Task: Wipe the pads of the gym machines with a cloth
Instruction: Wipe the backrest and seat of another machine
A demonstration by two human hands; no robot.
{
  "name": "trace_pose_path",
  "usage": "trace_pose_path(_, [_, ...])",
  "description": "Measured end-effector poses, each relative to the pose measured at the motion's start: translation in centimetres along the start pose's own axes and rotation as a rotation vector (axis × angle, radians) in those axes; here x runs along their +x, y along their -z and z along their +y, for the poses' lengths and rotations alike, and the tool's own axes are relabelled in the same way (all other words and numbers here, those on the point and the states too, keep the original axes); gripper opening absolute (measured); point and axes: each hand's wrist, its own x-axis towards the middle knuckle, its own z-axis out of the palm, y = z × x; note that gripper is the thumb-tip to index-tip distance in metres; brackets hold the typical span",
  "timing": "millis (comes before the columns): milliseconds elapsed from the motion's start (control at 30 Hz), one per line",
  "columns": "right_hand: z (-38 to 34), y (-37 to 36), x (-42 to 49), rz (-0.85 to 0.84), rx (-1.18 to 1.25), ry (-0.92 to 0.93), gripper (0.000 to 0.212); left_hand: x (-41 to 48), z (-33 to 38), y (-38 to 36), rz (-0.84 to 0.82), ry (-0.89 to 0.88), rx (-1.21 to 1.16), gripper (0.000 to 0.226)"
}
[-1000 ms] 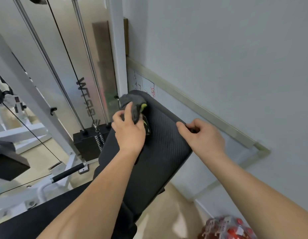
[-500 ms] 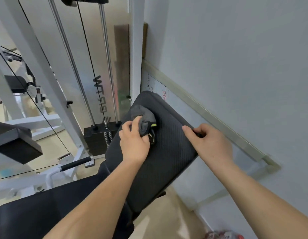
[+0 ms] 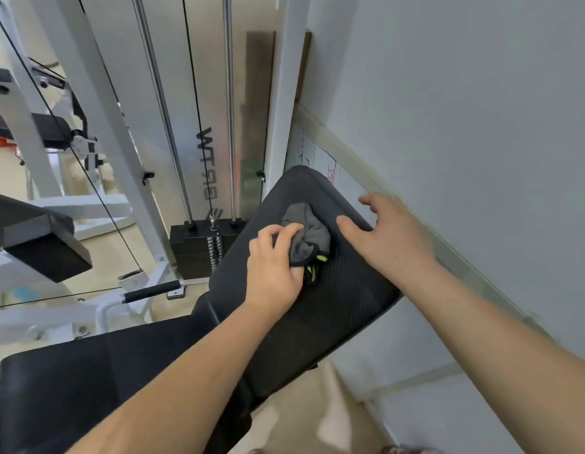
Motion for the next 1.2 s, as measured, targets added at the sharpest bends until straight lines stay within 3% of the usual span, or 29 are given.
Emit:
trace_pose_path(67, [-1.3, -0.6, 1.2, -0.038, -0.106, 0.037, 0.059, 1.2, -1.6, -0.4, 0.001, 0.129, -0.003, 0.069])
trace_pose_path(233, [-1.8, -3.5, 0.4, 0.087, -0.304, 0.116, 0.053, -5.8, -7.2, -2.6, 0.029, 0.856, -0.101, 0.059])
trace_pose_path(367, [-1.7, -3.9, 1.0, 0.097, -0.345, 0.104, 0.047, -12.3, -4.0, -4.2, 0.098, 1.054, -0.170, 0.054])
trace_pose_path(433, [-1.7, -4.0, 1.1, 0.091, -0.343, 0.100, 0.046, -10.7, -0.7, -4.1, 0.144, 0.964, -0.210, 0.053])
trace_pose_path(567, [-1.4, -4.0, 1.1, 0.117, -0.234, 0.089, 0.046, -5.3, 5.2, -2.4, 0.131, 0.302, -0.270, 0.056])
trace_pose_path(633, [-1.3, -3.8, 1.1, 0.120, -0.181, 0.078, 0.046, -3.4, 3.8, -2.4, 0.117, 0.143, -0.204, 0.057])
trace_pose_path(733, [-1.2, -3.4, 0.8, 0.085, -0.153, 0.089, 0.045, -4.4, -0.8, -3.1, 0.153, 0.251, -0.148, 0.064])
trace_pose_path(833, [-1.2, -3.2, 0.8, 0.074, -0.125, 0.068, 0.039, -7.5, -2.1, -4.0, 0.155, 0.711, -0.164, 0.062])
trace_pose_path(867, [-1.2, -3.1, 0.8, 0.065, -0.106, 0.059, 0.037, -8.2, -1.2, -4.1, 0.150, 0.768, -0.154, 0.061])
trace_pose_path(933, [-1.0, -2.9, 1.2, 0.024, -0.059, 0.035, 0.037, -8.4, 1.3, -3.8, 0.157, 0.687, -0.169, 0.060])
trace_pose_path(1100, [0.4, -2.3, 2.3, -0.043, 0.110, 0.005, 0.032, -1.3, 4.2, -1.7, 0.104, 0.064, -0.148, 0.059])
trace_pose_path(1200, [0.9, -2.3, 2.3, -0.051, 0.163, 0.009, 0.030, 4.7, 1.5, 0.0, 0.086, -0.031, -0.027, 0.062])
